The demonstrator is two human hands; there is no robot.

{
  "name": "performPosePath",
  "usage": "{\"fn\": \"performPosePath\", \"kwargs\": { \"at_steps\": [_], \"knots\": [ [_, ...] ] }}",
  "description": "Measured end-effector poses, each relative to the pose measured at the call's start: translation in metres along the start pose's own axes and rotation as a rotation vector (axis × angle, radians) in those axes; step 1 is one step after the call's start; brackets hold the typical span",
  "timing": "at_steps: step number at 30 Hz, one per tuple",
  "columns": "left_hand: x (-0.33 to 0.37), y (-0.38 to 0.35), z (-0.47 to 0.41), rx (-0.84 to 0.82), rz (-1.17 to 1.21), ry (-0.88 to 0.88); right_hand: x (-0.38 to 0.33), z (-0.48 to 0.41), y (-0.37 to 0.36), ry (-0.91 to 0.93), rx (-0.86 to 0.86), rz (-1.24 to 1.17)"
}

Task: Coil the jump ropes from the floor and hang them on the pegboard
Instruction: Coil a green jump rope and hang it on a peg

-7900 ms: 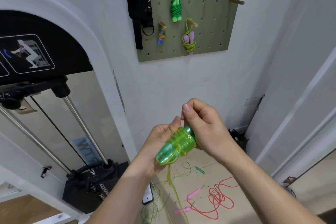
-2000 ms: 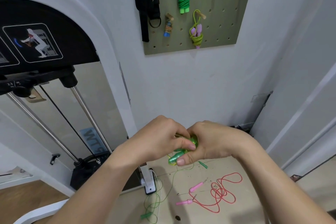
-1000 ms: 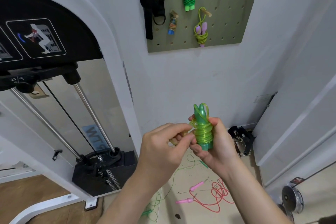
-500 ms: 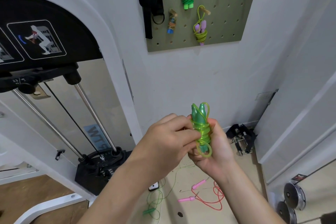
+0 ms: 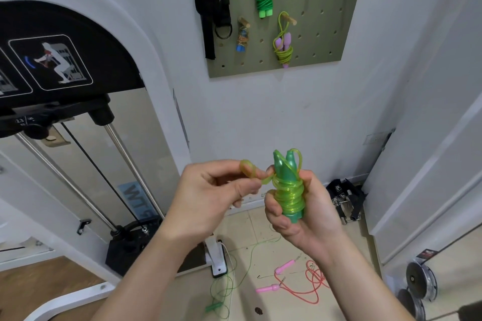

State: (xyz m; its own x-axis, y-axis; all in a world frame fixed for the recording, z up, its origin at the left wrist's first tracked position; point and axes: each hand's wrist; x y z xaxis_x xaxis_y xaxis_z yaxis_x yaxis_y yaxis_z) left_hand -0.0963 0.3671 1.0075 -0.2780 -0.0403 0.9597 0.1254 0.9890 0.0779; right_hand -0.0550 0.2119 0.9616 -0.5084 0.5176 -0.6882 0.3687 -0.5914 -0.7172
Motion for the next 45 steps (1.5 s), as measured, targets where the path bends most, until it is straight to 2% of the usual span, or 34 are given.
{"fn": "performPosePath", "kwargs": {
  "at_steps": [4, 10, 13, 19, 24, 27, 29, 32, 35, 39, 45],
  "knots": [
    [-0.007, -0.012, 0.004, 0.050, 0.213, 0.060, 0.003, 0.000, -0.004, 0.028, -0.051, -0.026],
    [-0.008, -0.017, 0.008, 0.086, 0.100, 0.120, 0.004, 0.002, -0.006, 0.062, -0.058, 0.032],
    [-0.011, -0.014, 0.007, 0.122, 0.134, 0.182, 0.005, 0.004, -0.009, 0.087, -0.078, 0.090],
    [-0.010, -0.006, 0.006, 0.029, 0.172, 0.239, 0.007, 0.007, -0.011, 0.201, -0.143, 0.261],
    [0.000, -0.004, 0.007, 0.084, -0.077, 0.249, 0.011, 0.009, -0.010, 0.253, -0.122, 0.403],
    [0.000, -0.012, 0.010, 0.182, -0.254, 0.216, 0.013, 0.008, -0.013, 0.214, -0.079, 0.342],
    [-0.004, -0.017, 0.014, 0.237, -0.415, 0.108, 0.013, 0.009, -0.015, 0.156, -0.042, 0.303],
    [-0.014, -0.019, 0.016, 0.184, -0.852, -0.133, 0.014, 0.008, -0.016, 0.098, 0.014, 0.269],
    [-0.019, -0.019, 0.016, 0.112, -1.082, -0.193, 0.017, 0.005, -0.014, 0.084, 0.034, 0.229],
    [-0.021, -0.015, 0.015, 0.031, -1.211, -0.201, 0.022, 0.003, -0.009, 0.084, 0.024, 0.172],
    [-0.007, -0.014, 0.013, -0.027, -1.209, -0.117, 0.024, 0.005, -0.011, 0.106, -0.015, 0.171]
  ]
}}
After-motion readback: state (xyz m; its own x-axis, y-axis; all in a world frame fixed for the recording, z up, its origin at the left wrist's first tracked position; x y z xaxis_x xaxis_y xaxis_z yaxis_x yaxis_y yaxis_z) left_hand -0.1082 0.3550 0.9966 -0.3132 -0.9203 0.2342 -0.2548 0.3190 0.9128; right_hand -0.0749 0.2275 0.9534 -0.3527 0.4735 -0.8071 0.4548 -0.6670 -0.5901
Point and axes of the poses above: each hand's wrist, its own z-axis away from the middle knuckle, its own y-axis out of the back of the hand, x = y × z, and after that the axes turned 9 degrees about -x, right-handed
